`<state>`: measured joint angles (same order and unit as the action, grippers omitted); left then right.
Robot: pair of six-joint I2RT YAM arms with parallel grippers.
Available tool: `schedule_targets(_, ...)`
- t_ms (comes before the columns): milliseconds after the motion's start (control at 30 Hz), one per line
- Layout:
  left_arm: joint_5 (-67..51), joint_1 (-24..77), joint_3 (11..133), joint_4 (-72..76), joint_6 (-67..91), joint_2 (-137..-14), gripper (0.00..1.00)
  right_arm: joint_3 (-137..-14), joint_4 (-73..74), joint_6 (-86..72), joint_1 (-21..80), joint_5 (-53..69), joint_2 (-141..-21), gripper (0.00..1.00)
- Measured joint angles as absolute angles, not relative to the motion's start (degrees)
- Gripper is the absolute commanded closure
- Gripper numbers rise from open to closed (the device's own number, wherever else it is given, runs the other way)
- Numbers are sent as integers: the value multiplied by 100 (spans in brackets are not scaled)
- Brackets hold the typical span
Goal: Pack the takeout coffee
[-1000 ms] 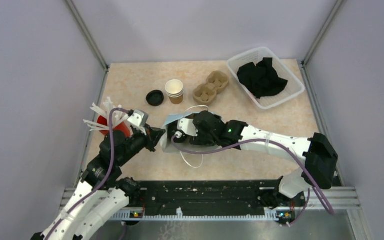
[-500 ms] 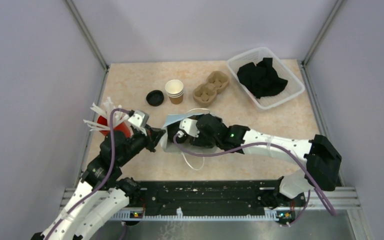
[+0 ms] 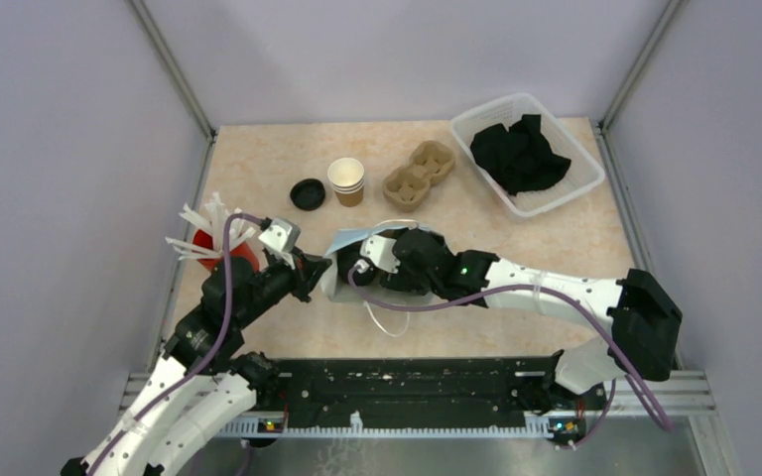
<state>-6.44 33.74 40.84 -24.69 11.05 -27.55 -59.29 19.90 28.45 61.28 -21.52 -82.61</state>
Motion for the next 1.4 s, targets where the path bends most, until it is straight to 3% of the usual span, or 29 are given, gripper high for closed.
schedule_targets(900, -392, 3374, 4421, -2987, 1205, -3120, 100, -6090, 1835, 3286, 6090, -2364, -8831, 51)
schedule_targets(1400, -202, 3374, 5964, -4178, 1857, -4362, 100, -7526, 4329, 2469, 6049, -825, -9072, 49)
